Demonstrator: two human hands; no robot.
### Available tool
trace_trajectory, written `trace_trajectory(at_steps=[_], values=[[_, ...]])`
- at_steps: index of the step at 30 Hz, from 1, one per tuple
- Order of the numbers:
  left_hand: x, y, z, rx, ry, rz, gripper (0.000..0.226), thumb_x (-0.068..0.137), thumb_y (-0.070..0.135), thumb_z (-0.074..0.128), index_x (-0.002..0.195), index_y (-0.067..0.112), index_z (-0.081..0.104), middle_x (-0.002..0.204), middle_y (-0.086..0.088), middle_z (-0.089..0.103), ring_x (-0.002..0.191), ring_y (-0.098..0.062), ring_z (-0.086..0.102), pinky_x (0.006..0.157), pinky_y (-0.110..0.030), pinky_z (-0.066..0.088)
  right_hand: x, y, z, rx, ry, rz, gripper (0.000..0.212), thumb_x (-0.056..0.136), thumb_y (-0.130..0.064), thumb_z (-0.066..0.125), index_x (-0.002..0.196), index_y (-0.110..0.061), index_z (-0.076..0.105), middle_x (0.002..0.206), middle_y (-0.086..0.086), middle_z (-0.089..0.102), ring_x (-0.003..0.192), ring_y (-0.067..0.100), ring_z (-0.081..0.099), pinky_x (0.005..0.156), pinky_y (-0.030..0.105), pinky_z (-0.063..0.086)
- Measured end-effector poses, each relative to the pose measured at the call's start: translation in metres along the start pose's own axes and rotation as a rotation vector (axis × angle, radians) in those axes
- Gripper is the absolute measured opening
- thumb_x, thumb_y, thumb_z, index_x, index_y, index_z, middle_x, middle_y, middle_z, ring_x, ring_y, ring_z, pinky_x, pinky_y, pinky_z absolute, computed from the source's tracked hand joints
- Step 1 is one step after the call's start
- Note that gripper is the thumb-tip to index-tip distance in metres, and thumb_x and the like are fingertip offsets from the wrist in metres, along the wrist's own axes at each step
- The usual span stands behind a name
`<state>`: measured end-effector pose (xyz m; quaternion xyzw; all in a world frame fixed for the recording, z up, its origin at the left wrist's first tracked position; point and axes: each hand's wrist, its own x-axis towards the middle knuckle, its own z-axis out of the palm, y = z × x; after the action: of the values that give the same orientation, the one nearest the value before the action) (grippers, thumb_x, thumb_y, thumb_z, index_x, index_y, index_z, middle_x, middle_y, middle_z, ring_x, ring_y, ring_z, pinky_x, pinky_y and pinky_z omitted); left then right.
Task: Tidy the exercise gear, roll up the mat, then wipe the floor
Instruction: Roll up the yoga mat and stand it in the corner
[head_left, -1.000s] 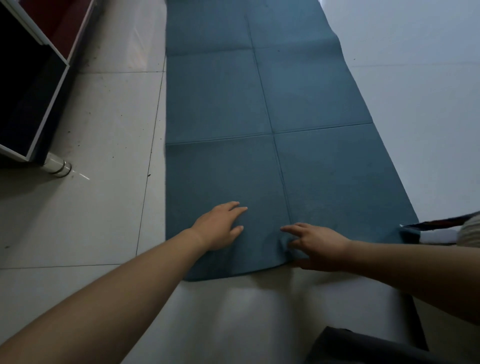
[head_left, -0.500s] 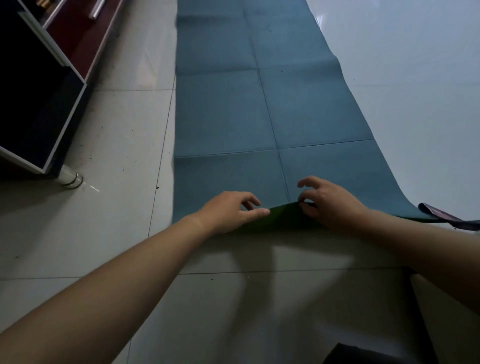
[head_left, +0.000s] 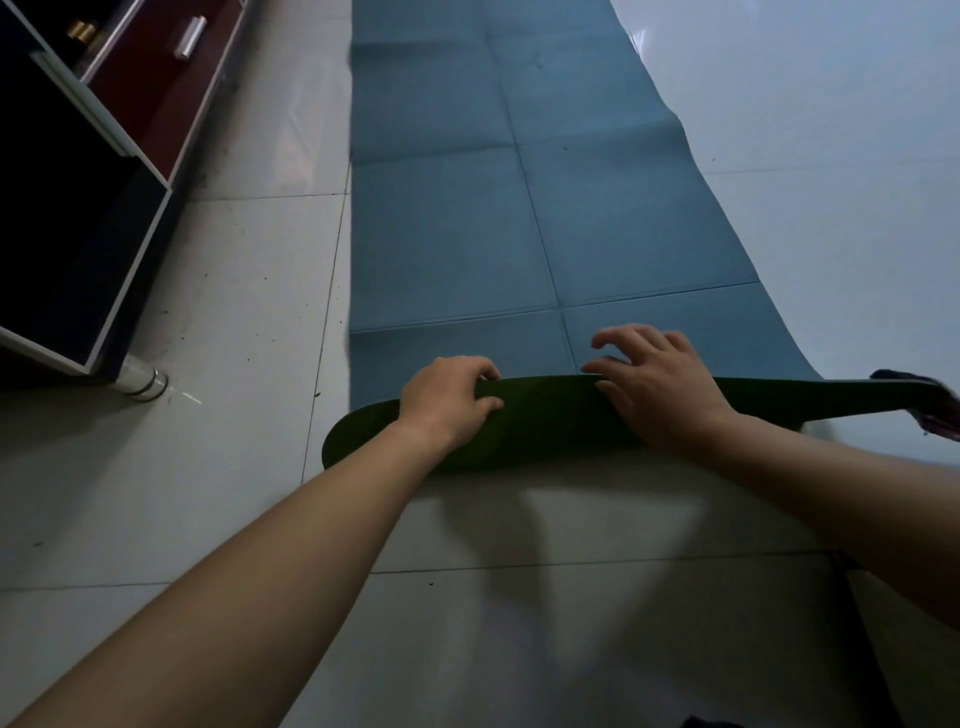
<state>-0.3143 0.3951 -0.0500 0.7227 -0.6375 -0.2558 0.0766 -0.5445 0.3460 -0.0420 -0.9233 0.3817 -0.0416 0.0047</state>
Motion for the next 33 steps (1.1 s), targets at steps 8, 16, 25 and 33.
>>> trace_trajectory(at_steps=[8, 16, 25, 33], values=[[0.015, -0.004, 0.003, 0.001, 0.051, -0.055, 0.031, 0.087, 0.033, 0.063, 0.117, 0.032, 0.056, 0.121, 0.005, 0.061, 0.110, -0.020, 0.055, 0.081, -0.033, 0.046, -0.002, -0.001, 0.012, 0.024, -0.171, 0.023, 0.058, 0.081, -0.034, 0.069, 0.131, -0.011, 0.052, 0.139, 0.009, 0.047, 0.129, 0.030, 0.043, 0.101, 0.043, 0.040], [0.013, -0.008, 0.016, 0.069, 0.165, 0.129, 0.034, 0.088, 0.023, 0.061, 0.121, 0.025, 0.058, 0.121, 0.004, 0.056, 0.111, -0.020, 0.051, 0.098, -0.037, 0.038, 0.005, 0.007, 0.030, 0.141, -0.351, 0.037, 0.079, 0.084, -0.048, 0.060, 0.147, -0.016, 0.024, 0.156, 0.002, 0.017, 0.145, 0.021, 0.010, 0.116, 0.031, 0.011], [0.003, -0.008, 0.031, 0.286, 0.006, 0.199, 0.070, 0.085, 0.050, 0.057, 0.145, 0.025, 0.030, 0.153, 0.002, 0.025, 0.143, -0.019, 0.016, 0.116, -0.045, 0.007, 0.024, 0.014, 0.035, 0.160, -0.356, 0.060, 0.079, 0.085, -0.046, 0.060, 0.148, -0.017, 0.021, 0.157, -0.001, 0.014, 0.145, 0.019, 0.010, 0.116, 0.029, 0.008], [0.012, -0.019, 0.052, 0.184, -0.215, 0.190, 0.085, 0.078, 0.039, 0.070, 0.147, 0.025, 0.022, 0.154, 0.004, 0.023, 0.140, -0.018, 0.024, 0.114, -0.042, 0.024, 0.012, 0.014, 0.040, 0.231, -0.407, 0.086, 0.079, 0.083, -0.050, 0.061, 0.145, -0.015, 0.028, 0.155, 0.004, 0.021, 0.143, 0.021, 0.015, 0.116, 0.029, 0.010]])
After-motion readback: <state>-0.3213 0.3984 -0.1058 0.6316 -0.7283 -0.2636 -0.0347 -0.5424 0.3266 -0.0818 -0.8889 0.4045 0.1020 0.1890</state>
